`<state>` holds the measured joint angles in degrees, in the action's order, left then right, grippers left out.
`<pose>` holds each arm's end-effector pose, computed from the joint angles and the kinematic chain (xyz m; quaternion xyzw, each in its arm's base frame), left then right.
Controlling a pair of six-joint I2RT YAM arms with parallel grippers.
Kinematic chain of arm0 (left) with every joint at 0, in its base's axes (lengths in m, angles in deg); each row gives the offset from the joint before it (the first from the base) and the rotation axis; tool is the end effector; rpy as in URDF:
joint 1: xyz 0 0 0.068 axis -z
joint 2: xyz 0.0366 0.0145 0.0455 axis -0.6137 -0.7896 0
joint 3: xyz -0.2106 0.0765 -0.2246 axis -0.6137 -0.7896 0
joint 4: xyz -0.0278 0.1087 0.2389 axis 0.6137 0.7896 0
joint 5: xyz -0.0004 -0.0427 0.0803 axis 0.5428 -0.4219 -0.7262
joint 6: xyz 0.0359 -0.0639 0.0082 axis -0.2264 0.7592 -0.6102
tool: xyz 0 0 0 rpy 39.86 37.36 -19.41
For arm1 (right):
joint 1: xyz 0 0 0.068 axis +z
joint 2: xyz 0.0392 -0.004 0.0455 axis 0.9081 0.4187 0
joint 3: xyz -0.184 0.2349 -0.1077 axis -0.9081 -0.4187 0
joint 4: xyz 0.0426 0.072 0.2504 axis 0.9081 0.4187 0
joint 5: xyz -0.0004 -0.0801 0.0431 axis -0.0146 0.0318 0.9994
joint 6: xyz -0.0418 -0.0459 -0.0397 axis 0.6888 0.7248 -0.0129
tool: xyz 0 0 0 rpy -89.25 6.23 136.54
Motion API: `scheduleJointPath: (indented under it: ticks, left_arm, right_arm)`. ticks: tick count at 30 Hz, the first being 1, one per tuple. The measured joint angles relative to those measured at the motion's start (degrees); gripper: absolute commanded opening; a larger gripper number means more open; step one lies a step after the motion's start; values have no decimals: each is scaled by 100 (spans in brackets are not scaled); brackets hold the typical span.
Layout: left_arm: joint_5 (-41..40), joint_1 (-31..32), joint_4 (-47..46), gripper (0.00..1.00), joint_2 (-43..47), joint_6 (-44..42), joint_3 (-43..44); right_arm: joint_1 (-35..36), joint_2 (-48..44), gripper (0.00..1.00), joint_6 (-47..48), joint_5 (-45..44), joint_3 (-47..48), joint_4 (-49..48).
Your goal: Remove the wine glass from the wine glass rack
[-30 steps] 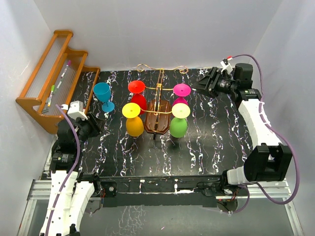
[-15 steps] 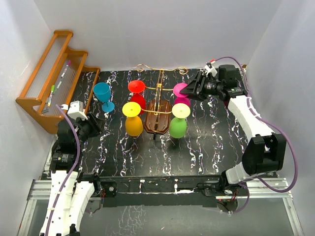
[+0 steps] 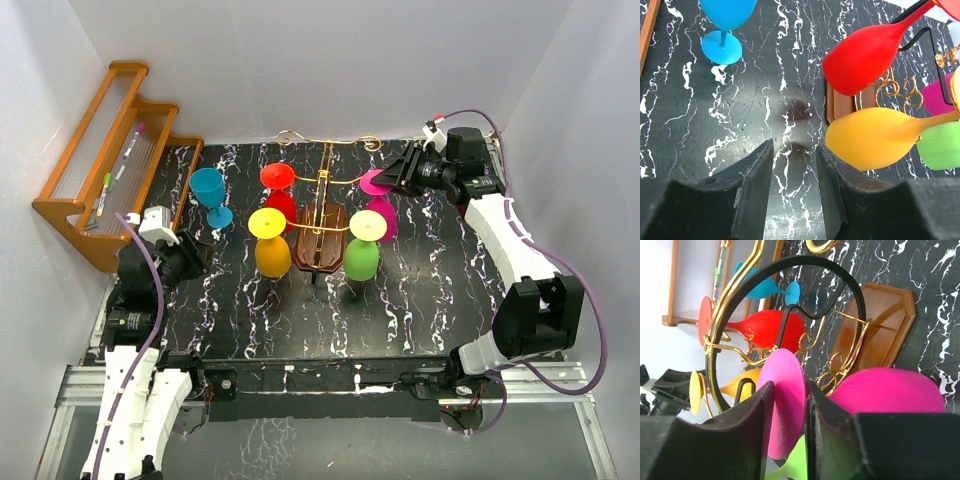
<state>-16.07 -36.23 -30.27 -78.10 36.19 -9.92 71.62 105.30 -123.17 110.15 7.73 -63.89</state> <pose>0.1218 -0.0158 0.3395 -0.0637 0.7856 -0.1899 0.5854 0.3425 0.0797 0.3732 0.0514 0.8325 0.4595 0.3054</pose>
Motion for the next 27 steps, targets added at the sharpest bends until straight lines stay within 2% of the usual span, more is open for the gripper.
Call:
scheduleJointPath:
  ticks: [6, 12, 21, 27]
  left_arm:
    - [0, 0, -9, 39, -4, -2, 0]
    - [0, 0, -9, 39, -4, -2, -2]
    - [2, 0, -13, 39, -4, 0, -4]
    - [2, 0, -17, 39, -4, 0, -7]
  right_arm:
    - [2, -142, 14, 39, -273, 44, 151]
    - [17, -249, 10, 57, -470, 44, 260]
    - [28, -251, 19, 52, -557, 114, 385]
    - [37, -251, 34, 85, -597, 114, 400]
